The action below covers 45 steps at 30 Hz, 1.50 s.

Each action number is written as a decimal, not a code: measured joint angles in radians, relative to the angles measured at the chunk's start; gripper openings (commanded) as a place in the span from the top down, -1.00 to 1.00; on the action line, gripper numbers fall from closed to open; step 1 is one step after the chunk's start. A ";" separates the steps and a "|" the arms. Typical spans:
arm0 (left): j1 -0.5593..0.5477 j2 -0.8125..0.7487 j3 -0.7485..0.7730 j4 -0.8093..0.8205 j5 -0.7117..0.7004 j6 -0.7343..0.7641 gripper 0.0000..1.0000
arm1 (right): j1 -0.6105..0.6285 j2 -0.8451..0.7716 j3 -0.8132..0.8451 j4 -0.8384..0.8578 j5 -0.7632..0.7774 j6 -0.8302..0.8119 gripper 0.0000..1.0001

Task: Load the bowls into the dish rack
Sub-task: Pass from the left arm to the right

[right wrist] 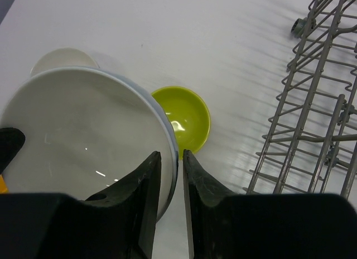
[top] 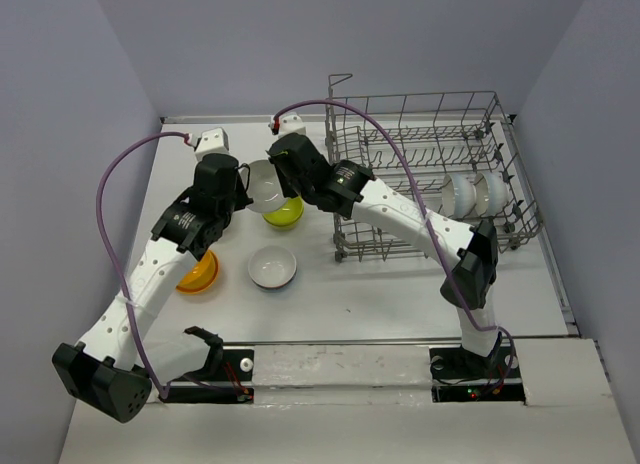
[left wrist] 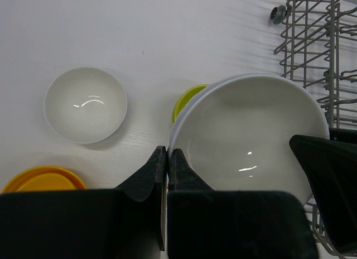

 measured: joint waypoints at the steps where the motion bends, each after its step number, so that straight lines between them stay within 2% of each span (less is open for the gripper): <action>1: 0.000 0.001 -0.002 0.001 0.000 0.000 1.00 | 0.000 -0.001 0.000 0.000 0.000 0.000 0.44; 5: 0.000 0.005 -0.006 0.003 0.000 0.000 1.00 | 0.000 -0.005 0.000 0.000 0.002 0.000 0.51; 7: 0.000 0.007 -0.006 0.004 0.000 0.000 1.00 | 0.000 -0.006 0.000 0.000 0.003 0.000 0.64; 9: 0.000 0.008 -0.006 0.004 0.000 0.000 1.00 | 0.000 -0.007 0.000 -0.001 0.006 -0.004 0.67; 14: 0.000 0.008 -0.006 0.004 0.000 0.000 1.00 | 0.000 -0.007 0.000 -0.002 0.009 -0.006 0.66; 21: -0.002 0.008 -0.006 0.004 0.000 0.000 1.00 | 0.000 -0.007 0.000 -0.002 0.008 -0.006 0.51; 45: -0.007 0.008 -0.006 0.003 -0.001 0.000 1.00 | 0.000 -0.007 0.000 -0.002 0.008 -0.006 0.50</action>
